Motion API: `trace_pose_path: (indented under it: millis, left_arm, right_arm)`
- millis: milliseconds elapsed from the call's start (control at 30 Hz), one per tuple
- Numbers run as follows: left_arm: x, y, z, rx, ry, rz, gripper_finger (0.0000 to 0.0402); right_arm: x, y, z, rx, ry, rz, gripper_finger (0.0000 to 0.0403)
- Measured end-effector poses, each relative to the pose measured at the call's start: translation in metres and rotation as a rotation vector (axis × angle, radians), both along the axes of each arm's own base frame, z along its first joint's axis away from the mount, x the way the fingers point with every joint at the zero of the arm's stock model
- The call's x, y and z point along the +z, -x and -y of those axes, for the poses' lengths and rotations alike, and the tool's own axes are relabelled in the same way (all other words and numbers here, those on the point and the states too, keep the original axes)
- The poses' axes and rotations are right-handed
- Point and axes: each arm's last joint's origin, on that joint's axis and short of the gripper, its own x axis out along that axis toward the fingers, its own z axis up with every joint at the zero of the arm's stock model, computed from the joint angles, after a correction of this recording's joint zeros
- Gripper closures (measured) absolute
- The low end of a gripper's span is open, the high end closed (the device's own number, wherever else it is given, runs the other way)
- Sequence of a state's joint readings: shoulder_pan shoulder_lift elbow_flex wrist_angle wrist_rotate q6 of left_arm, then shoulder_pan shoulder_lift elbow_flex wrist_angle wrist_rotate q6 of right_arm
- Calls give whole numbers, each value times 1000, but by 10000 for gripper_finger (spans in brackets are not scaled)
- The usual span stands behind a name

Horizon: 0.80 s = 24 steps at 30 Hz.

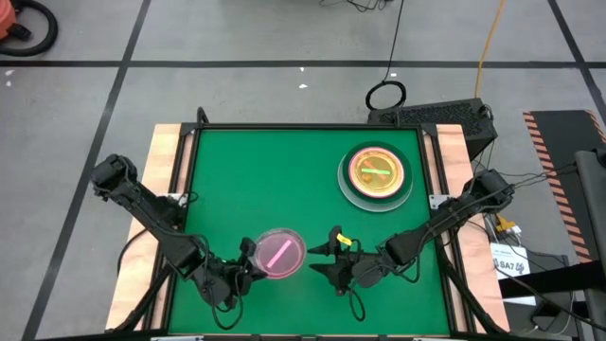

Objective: Stack plastic plates
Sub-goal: Stack the pink transparent plate on the green transparent plate

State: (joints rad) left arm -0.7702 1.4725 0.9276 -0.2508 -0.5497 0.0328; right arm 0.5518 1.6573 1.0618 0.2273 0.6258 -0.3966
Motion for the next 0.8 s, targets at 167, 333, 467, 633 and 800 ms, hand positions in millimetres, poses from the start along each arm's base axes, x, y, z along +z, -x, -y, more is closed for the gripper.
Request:
trace_pose_path:
  millis: [167, 333, 467, 633, 800]
  left_arm:
    - [1, -1, 1, -11, 4, 7, 396]
    - [2, -2, 1, -29, 14, 8, 396]
    - [2, -4, -1, -24, 20, 8, 396]
    - [3, -7, -2, -54, 26, 10, 396]
    - [3, -10, -5, -59, 28, 9, 396]
  right_arm:
    - [4, -1, -1, 7, 9, 11, 196]
    - [4, -2, -1, 26, 19, 6, 183]
    - [6, -4, -2, 100, -29, 15, 182]
    - [5, -10, 6, 179, -99, -13, 195]
    - [3, -13, 13, 242, -158, -59, 215]
